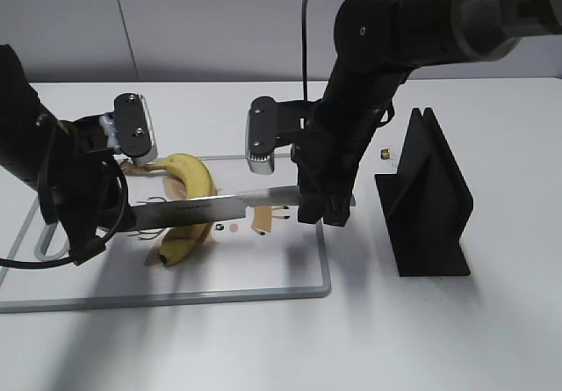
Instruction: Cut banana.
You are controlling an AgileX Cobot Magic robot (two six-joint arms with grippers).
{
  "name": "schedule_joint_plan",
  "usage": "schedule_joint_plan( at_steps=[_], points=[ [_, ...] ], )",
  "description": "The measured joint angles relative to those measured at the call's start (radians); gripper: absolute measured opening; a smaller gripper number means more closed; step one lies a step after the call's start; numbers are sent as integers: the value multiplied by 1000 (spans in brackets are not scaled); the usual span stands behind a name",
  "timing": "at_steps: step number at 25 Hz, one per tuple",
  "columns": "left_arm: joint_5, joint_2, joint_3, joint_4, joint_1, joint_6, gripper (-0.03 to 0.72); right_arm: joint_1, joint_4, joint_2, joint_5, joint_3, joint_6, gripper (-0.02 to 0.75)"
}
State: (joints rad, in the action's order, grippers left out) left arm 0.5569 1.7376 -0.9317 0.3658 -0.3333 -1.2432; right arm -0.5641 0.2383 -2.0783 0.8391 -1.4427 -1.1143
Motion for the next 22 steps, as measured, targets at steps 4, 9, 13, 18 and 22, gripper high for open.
schedule_joint_plan(
  at_steps=[4,9,13,18,22],
  points=[
    [-5,1,0,0,0,0,11,0,-2,0,-5,0,0,166],
    [-43,35,-1,-7,0,-3,11,0,-14,-27,-33,0,0,166],
    [-94,108,-4,-11,0,-6,16,0,-21,-92,-61,-4,3,166],
    [-90,137,-20,-10,0,-10,22,1,-19,-122,-50,-13,11,170],
    [-83,135,-21,-9,0,-10,22,2,-14,-121,-46,-15,12,170]
  ],
)
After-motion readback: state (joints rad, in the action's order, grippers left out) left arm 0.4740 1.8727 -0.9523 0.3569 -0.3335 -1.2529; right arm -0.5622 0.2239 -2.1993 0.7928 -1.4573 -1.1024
